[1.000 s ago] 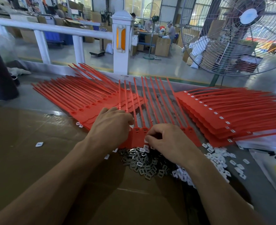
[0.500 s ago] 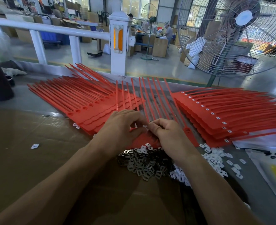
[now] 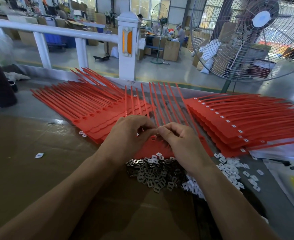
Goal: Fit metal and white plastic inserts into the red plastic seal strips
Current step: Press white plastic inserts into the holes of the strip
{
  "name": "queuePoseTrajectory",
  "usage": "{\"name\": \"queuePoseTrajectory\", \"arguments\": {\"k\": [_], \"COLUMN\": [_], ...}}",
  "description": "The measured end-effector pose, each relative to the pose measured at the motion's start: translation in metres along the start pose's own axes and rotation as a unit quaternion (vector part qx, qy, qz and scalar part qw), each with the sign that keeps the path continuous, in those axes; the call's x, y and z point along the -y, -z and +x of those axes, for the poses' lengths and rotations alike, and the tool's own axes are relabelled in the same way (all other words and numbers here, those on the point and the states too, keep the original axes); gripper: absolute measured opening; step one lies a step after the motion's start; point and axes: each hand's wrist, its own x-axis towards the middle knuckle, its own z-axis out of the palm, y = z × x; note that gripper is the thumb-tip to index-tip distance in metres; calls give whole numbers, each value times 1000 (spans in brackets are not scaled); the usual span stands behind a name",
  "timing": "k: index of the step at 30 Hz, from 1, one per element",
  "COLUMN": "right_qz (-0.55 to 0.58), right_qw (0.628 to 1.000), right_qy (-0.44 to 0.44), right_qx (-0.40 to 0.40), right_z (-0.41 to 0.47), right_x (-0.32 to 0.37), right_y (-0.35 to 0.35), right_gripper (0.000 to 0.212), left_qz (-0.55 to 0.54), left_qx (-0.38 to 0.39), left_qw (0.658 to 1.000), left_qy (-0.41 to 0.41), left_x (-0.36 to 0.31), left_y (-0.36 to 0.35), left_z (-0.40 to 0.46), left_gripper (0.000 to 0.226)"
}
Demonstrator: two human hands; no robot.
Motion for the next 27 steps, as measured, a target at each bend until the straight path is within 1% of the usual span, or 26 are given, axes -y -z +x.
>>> {"name": "queuePoseTrajectory", "arguments": {"k": [2,4,9,11,14,18,21,24,27], "right_qz": [-3,-5,-14,-23,-76,-156,-195,-205,-207], "right_qw": [1000,1000,1000,1000,997,988,980,978,977], "right_qy": [1,3,7,5,4,-11,-22,-24,-25], "right_qx": [-5,-4,1,-7,-19,6,23,31,42], "right_z": [0,1,0,0,1,0,1,1,2], "right_x": [0,-1,-1,-2,-4,-9,-11,-13,-13], "right_y": [0,0,-1,-1,2,8,11,11,12], "right_gripper": [23,23,24,25,22,15,11,11,10], "left_qz": [-8,7,63,84,104,125,144,168,167], "left_qx": [-5,-6,-11,-18,-27,-10,20,56,61], "left_qw": [1000,1000,997,995,994,990,985,979,978], "left_qy": [-2,-13,-46,-45,-4,71,88,102,108], "left_x": [0,1,2,4,11,26,31,33,32], "left_y": [-1,-1,1,4,10,16,17,17,14], "left_z": [-1,-2,-2,0,2,2,1,1,0], "left_gripper": [9,16,13,13,11,9,13,12,11]}}
